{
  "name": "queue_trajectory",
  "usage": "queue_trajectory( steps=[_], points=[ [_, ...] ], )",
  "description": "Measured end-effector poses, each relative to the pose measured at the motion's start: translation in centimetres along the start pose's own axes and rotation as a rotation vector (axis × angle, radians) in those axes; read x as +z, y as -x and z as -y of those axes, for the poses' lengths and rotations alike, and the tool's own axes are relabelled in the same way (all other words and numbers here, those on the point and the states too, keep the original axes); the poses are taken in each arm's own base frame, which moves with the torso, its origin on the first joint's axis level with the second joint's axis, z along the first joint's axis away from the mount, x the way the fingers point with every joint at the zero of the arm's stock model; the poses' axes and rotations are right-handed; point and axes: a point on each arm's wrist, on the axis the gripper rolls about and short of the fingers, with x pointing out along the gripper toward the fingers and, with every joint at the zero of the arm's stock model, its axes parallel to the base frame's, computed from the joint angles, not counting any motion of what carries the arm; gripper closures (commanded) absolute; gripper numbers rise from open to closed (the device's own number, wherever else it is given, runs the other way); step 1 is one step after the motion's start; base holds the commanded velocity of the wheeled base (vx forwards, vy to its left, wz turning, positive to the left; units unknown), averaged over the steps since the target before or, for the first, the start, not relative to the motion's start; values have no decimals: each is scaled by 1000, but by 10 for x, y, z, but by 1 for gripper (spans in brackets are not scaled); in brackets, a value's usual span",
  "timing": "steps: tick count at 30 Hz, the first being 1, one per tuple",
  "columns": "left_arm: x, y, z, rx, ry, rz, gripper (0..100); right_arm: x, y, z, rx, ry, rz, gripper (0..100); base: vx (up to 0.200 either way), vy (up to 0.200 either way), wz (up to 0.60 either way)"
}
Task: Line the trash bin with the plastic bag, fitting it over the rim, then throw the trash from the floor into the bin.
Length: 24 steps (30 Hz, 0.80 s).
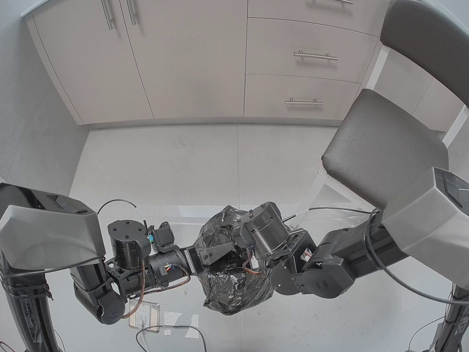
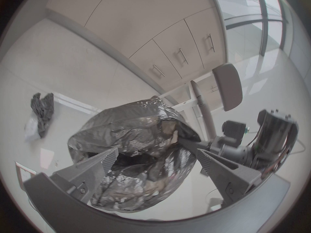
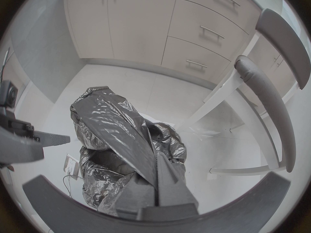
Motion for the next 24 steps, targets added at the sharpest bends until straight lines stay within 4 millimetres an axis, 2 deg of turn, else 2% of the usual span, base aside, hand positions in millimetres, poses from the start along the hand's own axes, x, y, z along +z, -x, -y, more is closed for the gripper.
queue_trajectory(
  steps=[4,15,24],
  points=[
    [-4,0,-5,85,-120,30,0,11,-7,11,-26,-21,12,100,0,0,0],
    [-21,-9,-15,187,-250,8,0,35,-32,29,-82,-69,43,100,0,0,0],
    [-11,-27,-29,362,-281,107,0,35,-36,34,-93,-82,45,100,0,0,0]
  ],
)
